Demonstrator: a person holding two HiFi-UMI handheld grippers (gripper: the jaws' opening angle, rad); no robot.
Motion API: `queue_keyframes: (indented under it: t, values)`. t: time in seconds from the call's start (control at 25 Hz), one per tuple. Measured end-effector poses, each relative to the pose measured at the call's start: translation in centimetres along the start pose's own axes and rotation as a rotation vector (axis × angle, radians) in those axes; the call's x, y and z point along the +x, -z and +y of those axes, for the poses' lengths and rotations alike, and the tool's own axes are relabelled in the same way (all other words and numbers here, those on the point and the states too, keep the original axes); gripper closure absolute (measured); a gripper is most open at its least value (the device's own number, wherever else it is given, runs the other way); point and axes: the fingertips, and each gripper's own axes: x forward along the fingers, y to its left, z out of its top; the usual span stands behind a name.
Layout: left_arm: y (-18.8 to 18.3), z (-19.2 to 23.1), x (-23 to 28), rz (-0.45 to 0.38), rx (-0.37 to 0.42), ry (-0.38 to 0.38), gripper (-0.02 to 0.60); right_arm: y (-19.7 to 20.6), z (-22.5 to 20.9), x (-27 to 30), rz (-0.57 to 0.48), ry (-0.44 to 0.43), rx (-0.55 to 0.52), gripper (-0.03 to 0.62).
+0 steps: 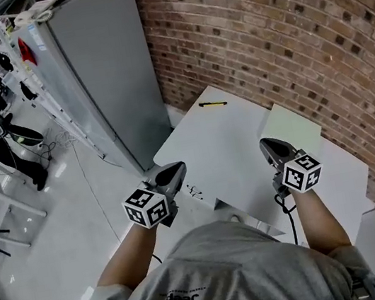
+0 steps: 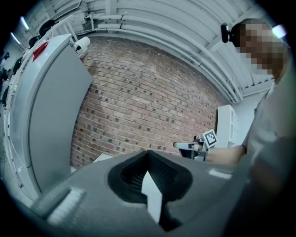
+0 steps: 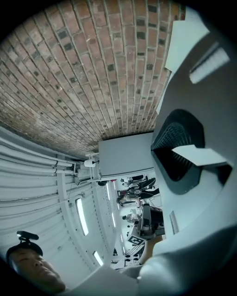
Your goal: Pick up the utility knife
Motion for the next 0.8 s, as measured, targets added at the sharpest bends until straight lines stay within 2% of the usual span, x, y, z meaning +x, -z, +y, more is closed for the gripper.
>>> queue_keyframes:
  t: [0.24, 0.44, 0.6, 0.8]
  values:
    - [-1.4, 3.8, 9.1, -0.002, -0.03, -0.073, 0.583, -2.7, -9.1, 5.7, -0.001, -0.059, 0.024, 0.585]
    - [-2.9, 7.1, 14.8, -0.005, -0.056, -0.116, 0.583, -4.0, -14.7, 9.7, -0.001, -0.09, 0.036, 0.585]
    - [-3.7, 10.0, 17.0, 0.001, -0.054, -0.115, 0.584, -4.0, -16.7, 12.5, 0.005, -0.084, 0.049, 0.585]
    - [-4.4, 15.2, 17.3, -0.011, -0.062, -0.077, 0.583, -4.8, -17.0, 15.8, -0.001, -0.01, 0.024, 0.585]
